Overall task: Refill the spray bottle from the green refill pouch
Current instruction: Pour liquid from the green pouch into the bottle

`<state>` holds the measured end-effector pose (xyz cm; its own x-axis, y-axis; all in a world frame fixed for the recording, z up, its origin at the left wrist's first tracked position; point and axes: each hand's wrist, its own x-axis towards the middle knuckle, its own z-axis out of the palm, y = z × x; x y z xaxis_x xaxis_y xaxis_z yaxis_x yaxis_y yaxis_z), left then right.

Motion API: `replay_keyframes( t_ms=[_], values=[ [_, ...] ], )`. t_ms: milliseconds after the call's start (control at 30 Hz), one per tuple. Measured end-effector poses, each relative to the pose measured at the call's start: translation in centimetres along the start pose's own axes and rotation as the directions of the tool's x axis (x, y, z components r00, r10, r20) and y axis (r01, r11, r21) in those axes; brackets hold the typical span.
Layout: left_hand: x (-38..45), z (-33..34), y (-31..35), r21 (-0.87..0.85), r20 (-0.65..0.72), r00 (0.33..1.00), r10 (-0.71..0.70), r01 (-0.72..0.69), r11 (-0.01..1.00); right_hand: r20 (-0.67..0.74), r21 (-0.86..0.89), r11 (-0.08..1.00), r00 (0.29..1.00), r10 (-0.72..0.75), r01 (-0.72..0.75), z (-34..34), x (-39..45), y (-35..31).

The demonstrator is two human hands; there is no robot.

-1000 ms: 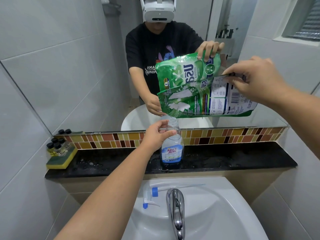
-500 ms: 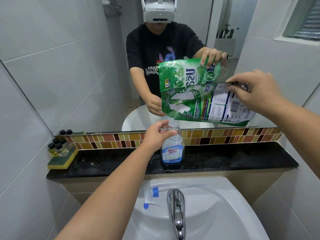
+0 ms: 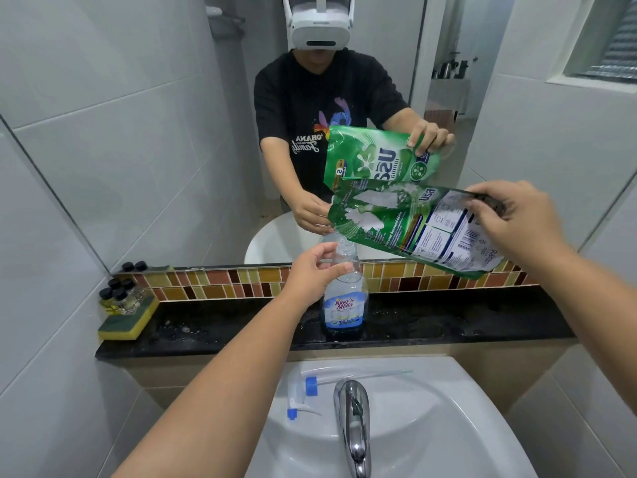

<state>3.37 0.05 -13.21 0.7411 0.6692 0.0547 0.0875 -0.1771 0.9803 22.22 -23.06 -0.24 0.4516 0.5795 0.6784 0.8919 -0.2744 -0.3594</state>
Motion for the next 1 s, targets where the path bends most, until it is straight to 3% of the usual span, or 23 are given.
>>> replay_keyframes(
  t_ms=[1000],
  values=[
    [0.0, -0.1, 0.0, 0.003, -0.009, 1.000, 0.006, -0.006, 1.000, -0.151, 0.106, 0.990, 0.982, 0.111, -0.095, 3.7, -5.1, 3.1]
  ],
)
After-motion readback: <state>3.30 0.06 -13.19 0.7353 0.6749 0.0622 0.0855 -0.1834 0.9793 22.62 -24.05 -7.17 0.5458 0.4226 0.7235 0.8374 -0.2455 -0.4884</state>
